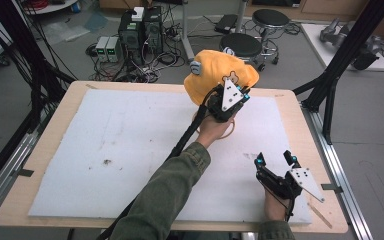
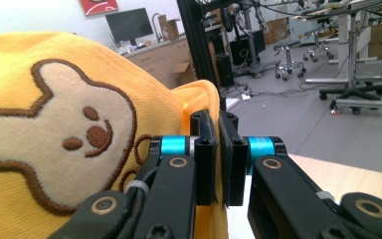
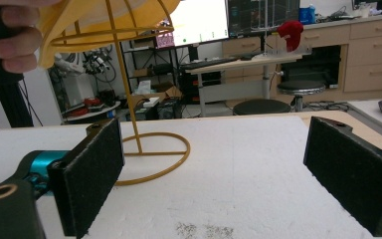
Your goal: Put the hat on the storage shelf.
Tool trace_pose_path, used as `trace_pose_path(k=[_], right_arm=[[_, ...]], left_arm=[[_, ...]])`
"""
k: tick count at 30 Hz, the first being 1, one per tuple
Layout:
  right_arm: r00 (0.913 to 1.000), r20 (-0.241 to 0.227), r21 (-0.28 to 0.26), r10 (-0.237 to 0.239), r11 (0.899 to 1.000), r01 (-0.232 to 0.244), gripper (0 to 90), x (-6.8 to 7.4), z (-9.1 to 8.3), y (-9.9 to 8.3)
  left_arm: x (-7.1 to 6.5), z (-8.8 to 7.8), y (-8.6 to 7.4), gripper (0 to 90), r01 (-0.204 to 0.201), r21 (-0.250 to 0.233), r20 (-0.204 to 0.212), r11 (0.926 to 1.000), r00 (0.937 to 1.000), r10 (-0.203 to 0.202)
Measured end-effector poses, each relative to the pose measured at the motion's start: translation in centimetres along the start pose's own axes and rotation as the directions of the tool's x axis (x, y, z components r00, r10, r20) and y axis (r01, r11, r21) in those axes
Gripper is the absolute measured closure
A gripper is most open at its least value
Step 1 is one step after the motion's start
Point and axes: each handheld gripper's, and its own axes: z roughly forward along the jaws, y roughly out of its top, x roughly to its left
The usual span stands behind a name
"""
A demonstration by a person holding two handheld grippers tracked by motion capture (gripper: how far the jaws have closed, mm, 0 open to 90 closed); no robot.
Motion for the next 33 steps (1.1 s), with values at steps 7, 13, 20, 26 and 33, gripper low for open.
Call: trace_pose_path(k=[7,13,20,26,33], right_arm=[[1.0,-0.003,-0.001,-0.001,1.0,0.001,7.8,0.15,0.14,-0.03],[1.0,-0.001,-0.001,-0.003,1.0,0.003,7.8,0.09,0.1,-0.01],[1.0,-0.001,-0.001,-0.002,1.0,0.002,7.8,0.07,0.09,-0.01],[1.0,0.0,-0.002,-0.002,1.0,0.002,7.8,0.08,0.08,0.0],[1.0,0.001,-0.003,-0.002,1.0,0.002,7.8,0.06,0.05,-0.01]], left_arm=[[0.01,-0.14,-0.47,86.1,0.001,0.016,0.021,0.9999,0.9998,-0.001],[0.11,-0.15,-0.74,84.9,0.01,0.028,0.038,0.9995,0.9992,-0.011],[0.2,-0.14,-0.79,69.5,0.06,0.037,0.071,0.9975,0.9955,-0.062],[0.0,-0.2,-0.65,54.9,0.073,0.037,0.071,0.9967,0.9946,-0.075],[0.29,-0.59,-0.16,36.4,0.096,0.005,0.078,0.9954,0.9924,-0.096]])
